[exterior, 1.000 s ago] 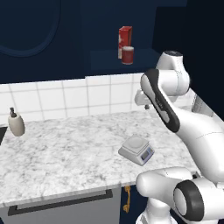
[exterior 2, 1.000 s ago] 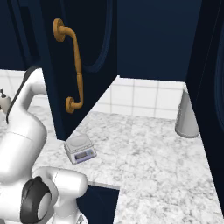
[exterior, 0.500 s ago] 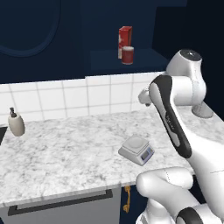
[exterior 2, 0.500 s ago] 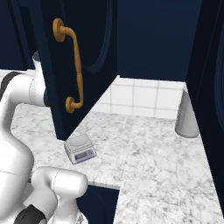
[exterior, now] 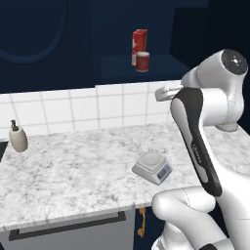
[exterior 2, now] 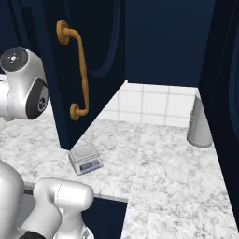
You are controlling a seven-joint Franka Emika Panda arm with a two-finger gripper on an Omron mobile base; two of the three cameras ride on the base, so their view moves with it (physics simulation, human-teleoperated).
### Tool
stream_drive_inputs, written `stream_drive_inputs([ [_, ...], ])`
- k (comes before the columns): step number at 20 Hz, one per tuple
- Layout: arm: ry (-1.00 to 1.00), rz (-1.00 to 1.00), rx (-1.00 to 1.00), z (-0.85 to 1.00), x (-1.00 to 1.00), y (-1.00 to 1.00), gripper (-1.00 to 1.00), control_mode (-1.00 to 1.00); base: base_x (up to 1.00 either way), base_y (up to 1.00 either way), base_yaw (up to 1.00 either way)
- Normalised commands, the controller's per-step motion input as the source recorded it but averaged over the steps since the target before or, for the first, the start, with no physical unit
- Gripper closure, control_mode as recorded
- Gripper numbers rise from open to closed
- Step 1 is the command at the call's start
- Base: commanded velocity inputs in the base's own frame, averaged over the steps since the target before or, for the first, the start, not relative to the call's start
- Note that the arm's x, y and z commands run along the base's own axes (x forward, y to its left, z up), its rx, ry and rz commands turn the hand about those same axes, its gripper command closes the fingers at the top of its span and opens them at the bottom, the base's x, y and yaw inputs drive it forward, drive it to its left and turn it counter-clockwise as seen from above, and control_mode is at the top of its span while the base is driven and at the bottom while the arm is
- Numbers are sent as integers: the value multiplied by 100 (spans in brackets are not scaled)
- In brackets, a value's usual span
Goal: Pick the canned food and place it on the digital scale for weighing, and close the cabinet.
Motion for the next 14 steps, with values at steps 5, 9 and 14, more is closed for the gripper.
stream_drive_inputs([
  [5,-31,0,0,60,0,11,-100,-100,0,0,0],
  [9,-27,1,0,45,0,4,-100,-100,0,0,0],
  [14,-26,2,0,47,-1,4,-100,-100,0,0,0],
])
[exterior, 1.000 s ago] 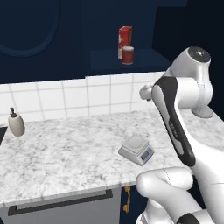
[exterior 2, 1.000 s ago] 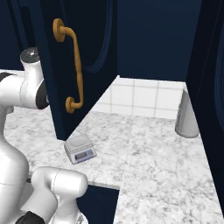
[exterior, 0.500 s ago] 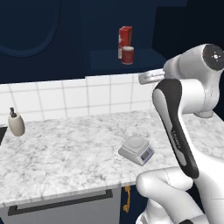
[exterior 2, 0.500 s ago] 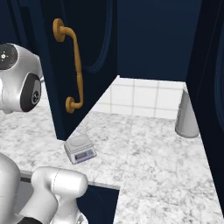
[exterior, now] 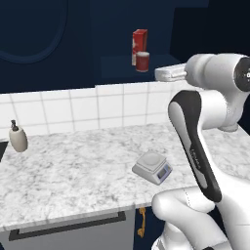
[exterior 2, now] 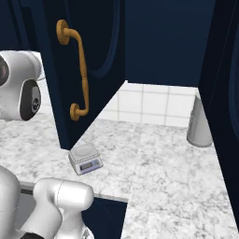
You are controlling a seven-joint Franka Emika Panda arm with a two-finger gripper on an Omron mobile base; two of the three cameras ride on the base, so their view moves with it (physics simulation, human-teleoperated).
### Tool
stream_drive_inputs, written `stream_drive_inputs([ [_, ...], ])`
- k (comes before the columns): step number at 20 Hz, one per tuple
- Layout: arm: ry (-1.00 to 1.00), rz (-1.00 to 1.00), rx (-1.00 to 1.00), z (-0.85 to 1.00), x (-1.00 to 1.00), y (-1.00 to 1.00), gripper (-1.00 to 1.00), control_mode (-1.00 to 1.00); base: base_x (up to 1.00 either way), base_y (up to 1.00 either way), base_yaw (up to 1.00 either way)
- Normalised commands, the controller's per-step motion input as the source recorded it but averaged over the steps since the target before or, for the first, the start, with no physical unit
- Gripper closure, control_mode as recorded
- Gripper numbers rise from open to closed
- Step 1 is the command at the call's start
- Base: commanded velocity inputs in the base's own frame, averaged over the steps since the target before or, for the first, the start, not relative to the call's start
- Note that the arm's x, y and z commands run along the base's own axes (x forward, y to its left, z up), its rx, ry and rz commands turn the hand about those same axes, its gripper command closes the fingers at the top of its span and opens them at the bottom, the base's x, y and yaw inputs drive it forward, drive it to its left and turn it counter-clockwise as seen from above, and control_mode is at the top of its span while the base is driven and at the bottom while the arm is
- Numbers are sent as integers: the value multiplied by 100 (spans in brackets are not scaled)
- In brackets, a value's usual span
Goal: Pick the canned food and place it on the digital scale for weighing, and close the cabinet.
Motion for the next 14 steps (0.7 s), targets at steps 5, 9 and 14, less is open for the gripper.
stream_drive_inputs([
  [5,-14,0,0,67,1,2,-100,-100,0,0,0],
  [9,24,0,0,12,14,11,-100,-100,0,0,0],
  [14,30,0,0,-14,25,6,-100,-100,0,0,0],
])
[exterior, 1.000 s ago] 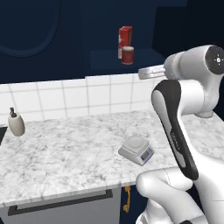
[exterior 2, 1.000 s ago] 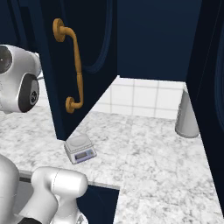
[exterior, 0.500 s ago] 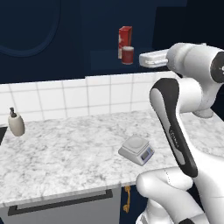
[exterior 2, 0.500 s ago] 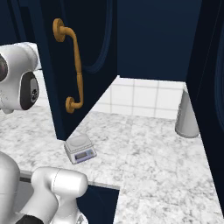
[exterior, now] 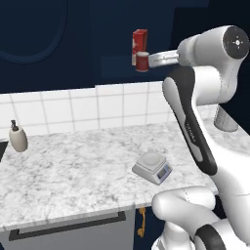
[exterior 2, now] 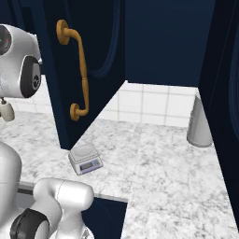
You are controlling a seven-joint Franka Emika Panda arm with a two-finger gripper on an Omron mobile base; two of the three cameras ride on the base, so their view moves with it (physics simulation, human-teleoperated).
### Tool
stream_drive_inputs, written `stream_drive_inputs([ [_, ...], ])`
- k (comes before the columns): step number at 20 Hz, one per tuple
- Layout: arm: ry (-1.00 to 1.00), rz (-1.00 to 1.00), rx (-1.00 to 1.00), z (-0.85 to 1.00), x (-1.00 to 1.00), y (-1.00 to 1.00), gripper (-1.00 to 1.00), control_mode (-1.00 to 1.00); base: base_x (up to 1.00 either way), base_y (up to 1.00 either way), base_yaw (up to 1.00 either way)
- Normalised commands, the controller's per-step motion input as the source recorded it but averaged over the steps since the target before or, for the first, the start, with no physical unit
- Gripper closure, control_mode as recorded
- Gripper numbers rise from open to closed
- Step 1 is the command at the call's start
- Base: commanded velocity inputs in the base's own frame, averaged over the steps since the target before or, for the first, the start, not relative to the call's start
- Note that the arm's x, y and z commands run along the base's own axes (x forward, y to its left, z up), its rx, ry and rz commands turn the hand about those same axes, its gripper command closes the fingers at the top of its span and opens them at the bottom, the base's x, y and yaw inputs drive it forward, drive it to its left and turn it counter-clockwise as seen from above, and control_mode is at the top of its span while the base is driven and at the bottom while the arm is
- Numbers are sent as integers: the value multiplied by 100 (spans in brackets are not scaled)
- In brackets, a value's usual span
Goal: Pick the canned food and place it on the digital scale for weighing, and close the cabinet.
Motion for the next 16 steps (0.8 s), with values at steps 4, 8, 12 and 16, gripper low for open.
stream_drive_inputs([
  [4,0,0,0,-37,43,0,-100,-100,0,0,0],
  [8,0,0,0,-25,44,0,-100,-100,0,0,0],
  [12,0,0,0,-32,52,0,-100,-100,0,0,0],
  [16,0,0,0,-13,61,0,-100,-100,0,0,0],
])
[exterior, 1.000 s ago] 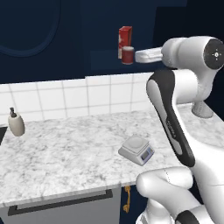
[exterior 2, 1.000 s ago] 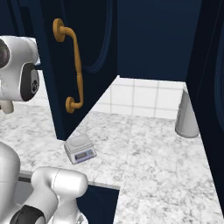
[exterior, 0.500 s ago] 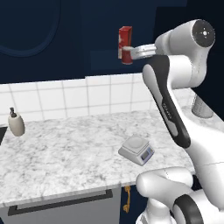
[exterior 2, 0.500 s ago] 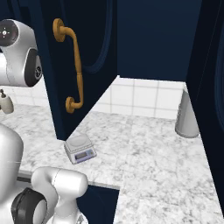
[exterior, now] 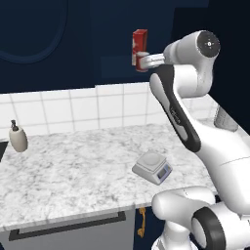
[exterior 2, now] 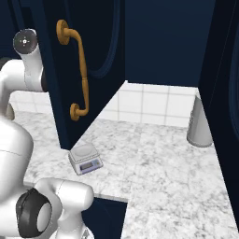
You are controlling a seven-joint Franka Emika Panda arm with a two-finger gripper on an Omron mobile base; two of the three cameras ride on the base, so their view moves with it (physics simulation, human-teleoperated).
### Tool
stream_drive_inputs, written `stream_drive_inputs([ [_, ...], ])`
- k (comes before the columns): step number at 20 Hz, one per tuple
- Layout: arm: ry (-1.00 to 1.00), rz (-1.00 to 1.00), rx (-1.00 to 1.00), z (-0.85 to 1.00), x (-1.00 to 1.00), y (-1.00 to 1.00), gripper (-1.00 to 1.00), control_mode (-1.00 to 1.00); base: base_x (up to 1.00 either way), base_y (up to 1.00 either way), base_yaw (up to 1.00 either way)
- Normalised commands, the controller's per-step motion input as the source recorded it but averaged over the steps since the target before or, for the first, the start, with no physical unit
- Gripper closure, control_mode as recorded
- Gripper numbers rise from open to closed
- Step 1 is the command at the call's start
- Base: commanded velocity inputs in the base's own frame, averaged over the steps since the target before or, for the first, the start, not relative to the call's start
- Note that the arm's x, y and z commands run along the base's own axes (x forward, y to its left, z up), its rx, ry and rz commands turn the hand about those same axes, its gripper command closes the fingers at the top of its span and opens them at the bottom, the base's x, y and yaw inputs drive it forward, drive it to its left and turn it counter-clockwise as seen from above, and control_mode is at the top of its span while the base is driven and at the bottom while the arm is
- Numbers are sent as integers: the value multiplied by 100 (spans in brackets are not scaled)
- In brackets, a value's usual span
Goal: Pick the canned food and place it on the digital scale for weighing, and close the cabinet.
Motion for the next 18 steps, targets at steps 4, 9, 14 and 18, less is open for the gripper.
stream_drive_inputs([
  [4,0,0,0,-6,57,0,-100,-100,0,0,0],
  [9,0,0,0,-11,33,3,-100,-100,0,0,0],
  [14,0,0,0,-16,46,12,-100,-100,0,0,0],
  [18,0,0,0,-5,44,2,-100,-100,0,0,0],
])
